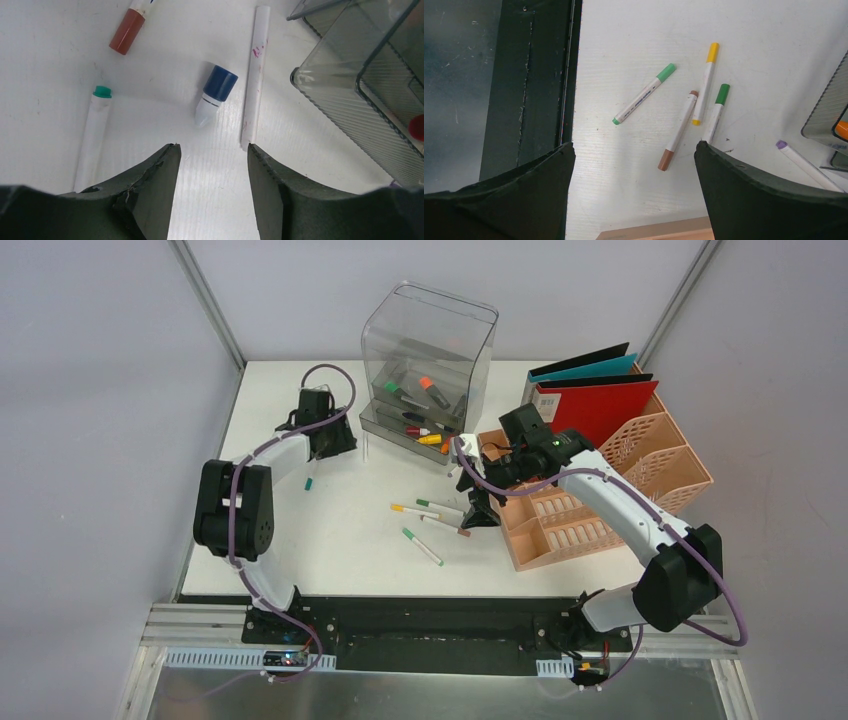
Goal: Organize the desk
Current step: Pick up the stationery from the center of the board.
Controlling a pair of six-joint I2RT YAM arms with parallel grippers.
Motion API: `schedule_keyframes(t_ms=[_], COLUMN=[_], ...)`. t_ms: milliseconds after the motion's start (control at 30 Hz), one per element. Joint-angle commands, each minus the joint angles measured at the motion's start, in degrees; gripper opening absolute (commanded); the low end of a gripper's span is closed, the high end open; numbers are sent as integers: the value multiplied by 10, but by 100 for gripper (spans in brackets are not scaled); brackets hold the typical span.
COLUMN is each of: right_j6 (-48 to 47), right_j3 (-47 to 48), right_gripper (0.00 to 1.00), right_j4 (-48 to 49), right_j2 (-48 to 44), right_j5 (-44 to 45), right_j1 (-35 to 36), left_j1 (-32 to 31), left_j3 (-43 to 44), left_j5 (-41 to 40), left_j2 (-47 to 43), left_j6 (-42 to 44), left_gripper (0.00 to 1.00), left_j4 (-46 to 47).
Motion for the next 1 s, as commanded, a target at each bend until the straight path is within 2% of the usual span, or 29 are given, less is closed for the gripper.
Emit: schedule_keyframes(t_ms=[0, 133, 333, 967], right_j6=[-13, -14, -15, -18], right_j3=[14, 14, 14, 16], right_gripper=[93, 93, 93, 93], right_j4=[5, 5, 3, 1], right_j2=[0, 1, 0, 0], right_j5=[-5, -5, -4, -5], right_j1=[-2, -2, -3, -3], left_j1=[8, 9, 10, 10], left_j3=[52, 100, 152, 220], left_j5=[13, 17, 9, -3], left_j2=[28, 69, 117, 182], left_j6=[8, 11, 11, 5], left_gripper=[53, 48, 47, 43], left_j4=[-24, -67, -116, -184])
